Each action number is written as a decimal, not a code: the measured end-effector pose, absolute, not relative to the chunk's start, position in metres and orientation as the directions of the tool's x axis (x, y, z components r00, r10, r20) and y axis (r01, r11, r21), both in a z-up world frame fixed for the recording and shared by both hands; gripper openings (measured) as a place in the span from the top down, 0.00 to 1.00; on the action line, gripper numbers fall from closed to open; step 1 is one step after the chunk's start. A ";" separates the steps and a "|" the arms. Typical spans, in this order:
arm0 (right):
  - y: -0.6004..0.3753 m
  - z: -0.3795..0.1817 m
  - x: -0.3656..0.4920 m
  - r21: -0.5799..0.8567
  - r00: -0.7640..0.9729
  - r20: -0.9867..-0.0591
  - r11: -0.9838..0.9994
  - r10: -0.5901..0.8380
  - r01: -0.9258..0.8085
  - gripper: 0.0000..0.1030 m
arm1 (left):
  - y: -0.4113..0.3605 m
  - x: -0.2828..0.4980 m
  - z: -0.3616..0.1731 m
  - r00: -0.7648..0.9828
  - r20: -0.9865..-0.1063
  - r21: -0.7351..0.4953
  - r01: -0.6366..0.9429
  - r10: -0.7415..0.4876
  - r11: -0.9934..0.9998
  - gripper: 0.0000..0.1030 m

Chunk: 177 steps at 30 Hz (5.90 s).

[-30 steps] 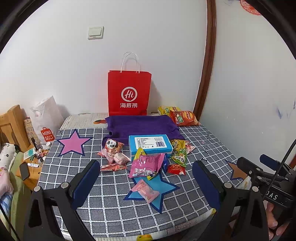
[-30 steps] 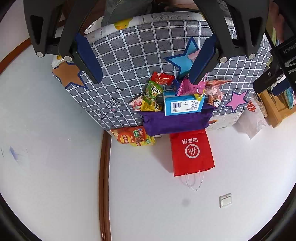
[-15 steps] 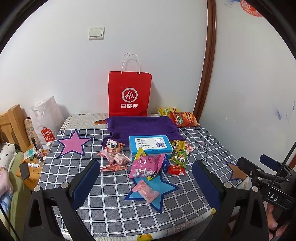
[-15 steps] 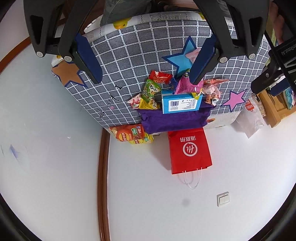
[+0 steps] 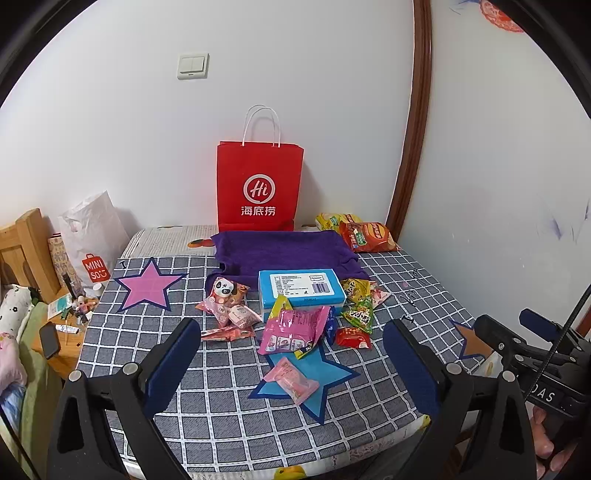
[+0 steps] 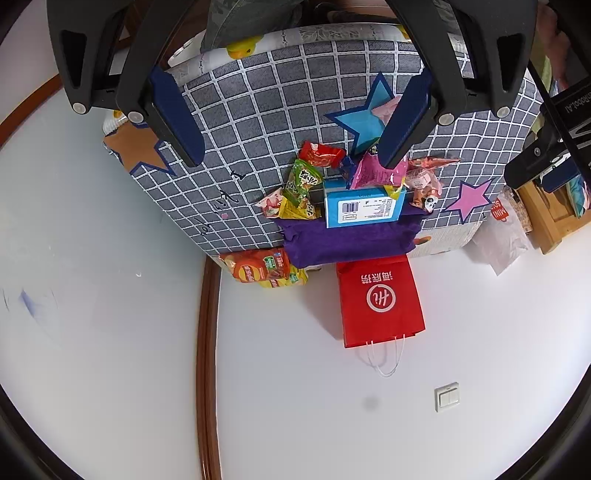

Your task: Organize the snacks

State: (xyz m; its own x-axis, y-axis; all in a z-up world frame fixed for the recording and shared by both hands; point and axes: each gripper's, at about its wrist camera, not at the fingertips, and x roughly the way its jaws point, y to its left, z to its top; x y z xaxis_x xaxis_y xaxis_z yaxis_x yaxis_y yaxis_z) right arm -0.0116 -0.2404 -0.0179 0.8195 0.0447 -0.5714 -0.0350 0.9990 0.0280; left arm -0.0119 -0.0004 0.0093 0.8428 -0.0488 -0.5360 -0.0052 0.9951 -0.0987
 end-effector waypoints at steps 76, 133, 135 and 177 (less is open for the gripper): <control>-0.133 -0.183 0.107 0.184 0.540 -0.755 0.912 0.371 -0.367 0.12 | 0.108 0.119 -0.119 0.675 -0.735 -0.105 -0.208 0.065 0.972 0.08; -0.209 -0.235 0.124 0.013 0.691 -0.707 0.979 0.152 -0.203 0.61 | 0.070 0.140 -0.193 0.529 -0.816 -0.170 0.169 -0.235 0.971 0.19; -0.209 -0.234 0.124 0.012 0.691 -0.708 0.980 0.147 -0.197 0.61 | 0.066 0.135 -0.189 0.530 -0.814 -0.166 0.177 -0.236 0.970 0.31; -0.221 -0.151 0.117 0.068 0.682 -0.706 0.977 0.191 -0.204 0.63 | 0.073 0.131 -0.149 0.598 -0.793 -0.094 0.074 -0.120 0.993 0.79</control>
